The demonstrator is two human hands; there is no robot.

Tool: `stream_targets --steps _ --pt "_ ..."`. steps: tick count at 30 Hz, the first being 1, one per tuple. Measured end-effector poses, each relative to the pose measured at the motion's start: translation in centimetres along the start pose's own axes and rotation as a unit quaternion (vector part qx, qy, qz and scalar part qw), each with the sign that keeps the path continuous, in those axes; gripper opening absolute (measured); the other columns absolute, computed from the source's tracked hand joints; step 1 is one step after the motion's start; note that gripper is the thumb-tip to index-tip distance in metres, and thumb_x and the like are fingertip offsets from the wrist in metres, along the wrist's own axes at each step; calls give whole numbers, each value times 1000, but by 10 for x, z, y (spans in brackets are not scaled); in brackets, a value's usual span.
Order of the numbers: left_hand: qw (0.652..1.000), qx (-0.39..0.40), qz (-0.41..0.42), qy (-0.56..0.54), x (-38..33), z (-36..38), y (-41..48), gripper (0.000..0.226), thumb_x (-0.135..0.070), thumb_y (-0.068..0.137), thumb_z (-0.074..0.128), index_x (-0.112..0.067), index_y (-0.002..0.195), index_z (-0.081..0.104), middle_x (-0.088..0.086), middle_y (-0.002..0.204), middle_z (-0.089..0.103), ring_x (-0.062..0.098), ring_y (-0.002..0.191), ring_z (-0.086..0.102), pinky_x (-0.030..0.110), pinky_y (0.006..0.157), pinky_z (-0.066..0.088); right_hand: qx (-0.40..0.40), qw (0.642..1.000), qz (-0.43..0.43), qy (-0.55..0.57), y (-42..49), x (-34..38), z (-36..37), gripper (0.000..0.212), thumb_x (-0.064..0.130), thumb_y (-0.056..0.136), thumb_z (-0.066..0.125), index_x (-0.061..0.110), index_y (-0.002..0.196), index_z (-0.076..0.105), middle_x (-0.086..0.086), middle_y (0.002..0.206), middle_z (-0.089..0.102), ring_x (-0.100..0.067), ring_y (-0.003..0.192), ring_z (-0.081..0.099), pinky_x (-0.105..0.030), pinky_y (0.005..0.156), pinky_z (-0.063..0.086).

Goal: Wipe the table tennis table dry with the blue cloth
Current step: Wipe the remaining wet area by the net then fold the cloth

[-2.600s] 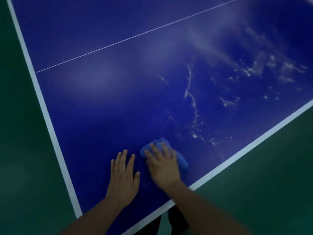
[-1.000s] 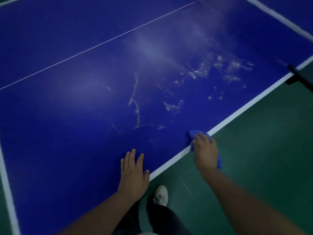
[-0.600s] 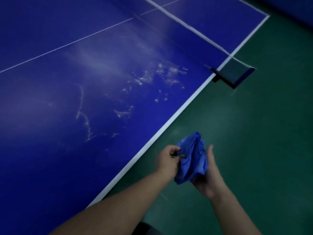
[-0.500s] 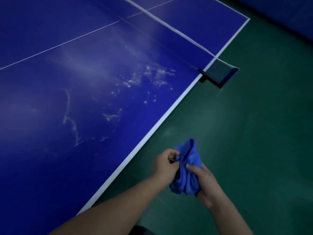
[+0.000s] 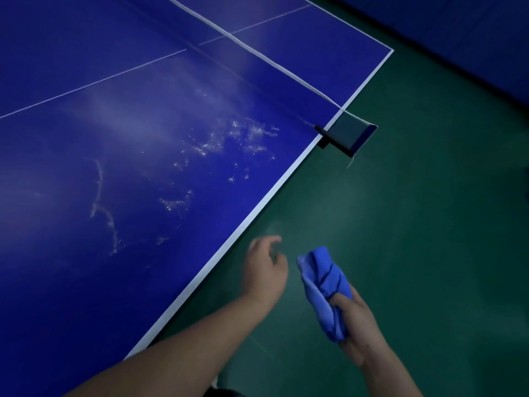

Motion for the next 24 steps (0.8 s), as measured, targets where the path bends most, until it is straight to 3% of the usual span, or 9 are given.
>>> stream_targets --steps 2,4,6,8,10,13,16,20,24 --pt "985 -26 169 18 -25 -8 -5 48 -27 98 46 -14 145 48 1 154 38 13 144 32 31 120 26 -5 1000 20 19 2 2 -1 42 -13 84 41 7 114 64 -12 85 71 -18 56 62 -23 46 47" --pt "923 90 361 100 -32 7 -16 61 -34 100 37 -9 156 28 9 164 22 21 154 13 38 125 11 -4 998 56 36 4 3 2 43 -8 78 44 5 115 61 -14 85 68 -21 54 61 -24 49 47" --pt "860 299 277 306 2 30 -13 67 -51 103 21 -15 160 16 5 167 13 24 155 1 46 125 2 -7 995 75 71 7 4 0 46 -5 67 47 -1 111 62 -17 88 69 -21 55 63 -25 47 50" --pt "834 347 64 425 42 27 -3 72 -59 102 11 -17 160 12 1 168 6 26 155 -5 53 123 -5 -49 994 74 65 8 4 -10 38 -6 68 47 1 102 62 -13 73 70 -20 47 61 -23 40 47" --pt "877 272 37 396 43 23 5 69 -55 104 14 -16 161 7 2 168 -4 23 154 -10 53 123 -5 -90 993 50 58 12 2 -25 34 -9 81 46 3 108 62 -11 72 71 -21 52 66 -28 45 53" --pt "922 188 164 296 12 31 -10 68 -52 102 13 -18 160 7 0 168 -9 17 153 -15 45 125 -3 -68 996 25 48 16 -3 -26 36 -8 88 47 4 118 62 -14 89 75 -24 69 73 -35 60 61" --pt "915 227 250 220 1 49 -35 70 -50 100 15 -14 160 7 2 168 -7 14 153 -13 34 125 -6 15 998 5 54 10 -1 -3 35 0 93 51 10 123 65 -15 110 74 -27 88 73 -39 72 61" --pt "874 335 160 314 27 55 -36 67 -45 106 26 -14 161 4 4 168 -4 20 155 -1 42 126 2 22 999 -40 1 7 -1 0 30 6 98 55 17 125 63 -13 119 72 -30 106 70 -42 83 60" --pt "952 137 154 228 8 36 -13 68 -43 104 28 -15 160 1 8 166 -17 19 153 -15 35 124 -8 -59 989 -103 -92 12 5 -13 30 8 97 60 25 121 64 -6 120 72 -17 102 71 -34 85 53"
Point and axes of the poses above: each hand's wrist, its own y-axis towards the middle knuckle, its own z-axis out of the palm, x = y × z, the point moved 3 cm from there along y, towards the middle knuckle
